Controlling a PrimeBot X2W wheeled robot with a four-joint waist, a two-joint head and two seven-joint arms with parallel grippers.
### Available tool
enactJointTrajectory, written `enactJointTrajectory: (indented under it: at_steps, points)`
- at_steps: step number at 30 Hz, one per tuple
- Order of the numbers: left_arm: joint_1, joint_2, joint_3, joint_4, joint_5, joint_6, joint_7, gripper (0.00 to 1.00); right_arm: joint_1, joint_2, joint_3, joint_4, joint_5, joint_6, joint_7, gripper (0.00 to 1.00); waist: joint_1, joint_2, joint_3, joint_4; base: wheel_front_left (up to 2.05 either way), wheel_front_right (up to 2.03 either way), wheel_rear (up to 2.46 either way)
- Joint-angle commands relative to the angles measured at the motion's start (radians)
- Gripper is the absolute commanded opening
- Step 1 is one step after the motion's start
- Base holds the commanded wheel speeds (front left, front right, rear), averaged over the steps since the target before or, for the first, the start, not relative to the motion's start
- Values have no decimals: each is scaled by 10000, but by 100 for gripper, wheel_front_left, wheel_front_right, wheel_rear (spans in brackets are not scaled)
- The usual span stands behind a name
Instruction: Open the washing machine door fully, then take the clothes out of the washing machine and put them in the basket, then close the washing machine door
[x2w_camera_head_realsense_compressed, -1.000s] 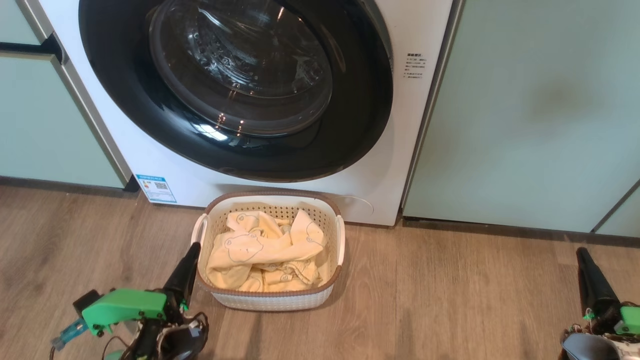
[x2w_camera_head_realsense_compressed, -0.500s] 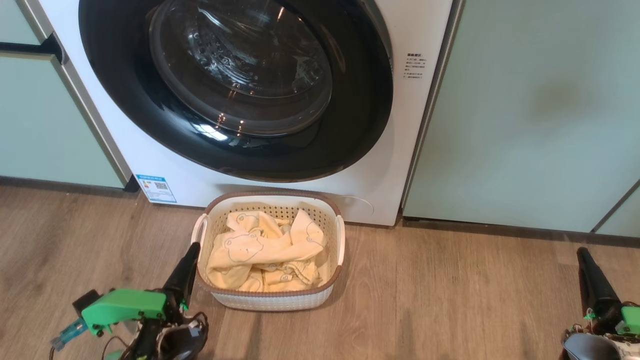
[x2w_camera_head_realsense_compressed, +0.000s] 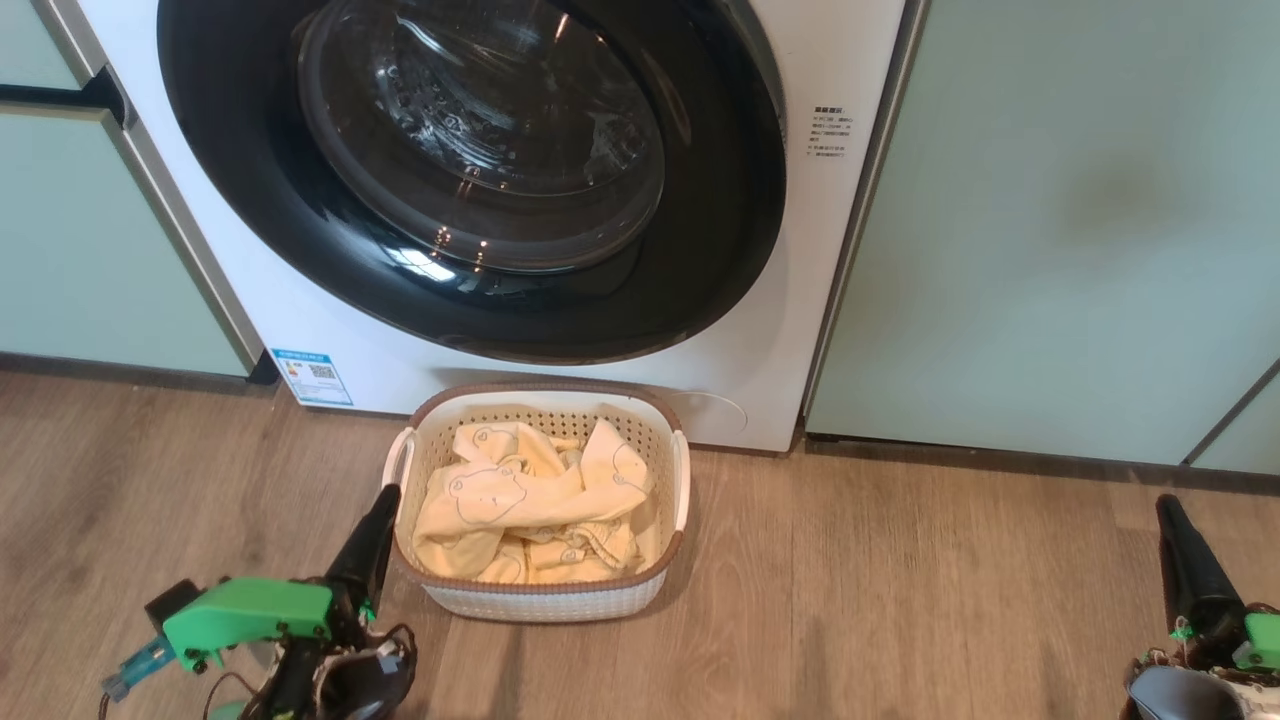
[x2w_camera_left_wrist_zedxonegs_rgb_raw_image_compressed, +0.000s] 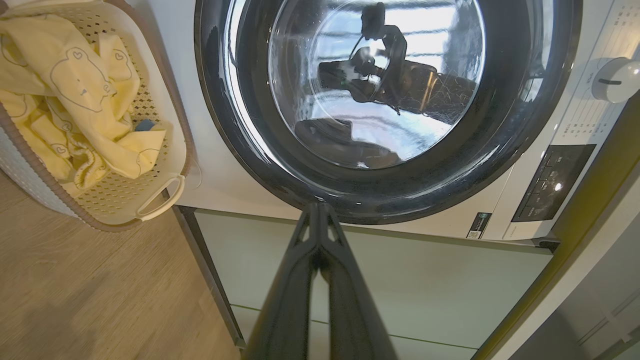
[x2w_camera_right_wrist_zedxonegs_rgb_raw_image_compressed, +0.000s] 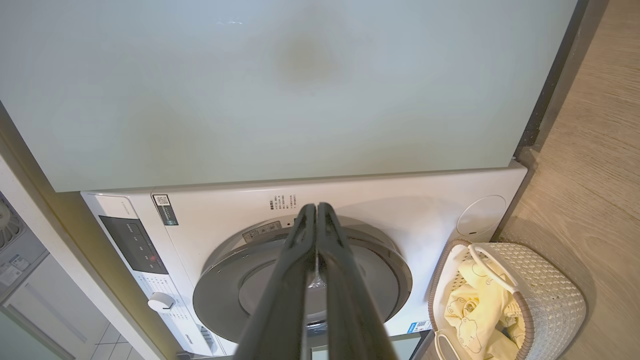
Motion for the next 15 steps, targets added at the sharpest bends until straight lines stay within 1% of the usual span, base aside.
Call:
enactJointTrajectory:
  at_steps: [1, 15]
  points:
    - [-548, 58, 306, -279, -52, -73, 64, 0, -535, -85, 143, -326, -49, 2, 85, 0, 0, 0, 0, 0, 0, 0, 0]
    - [-548, 58, 305, -279, -53, -73, 64, 0, -538, -61, 109, -324, -77, 2, 113, 0, 0, 0, 0, 0, 0, 0, 0]
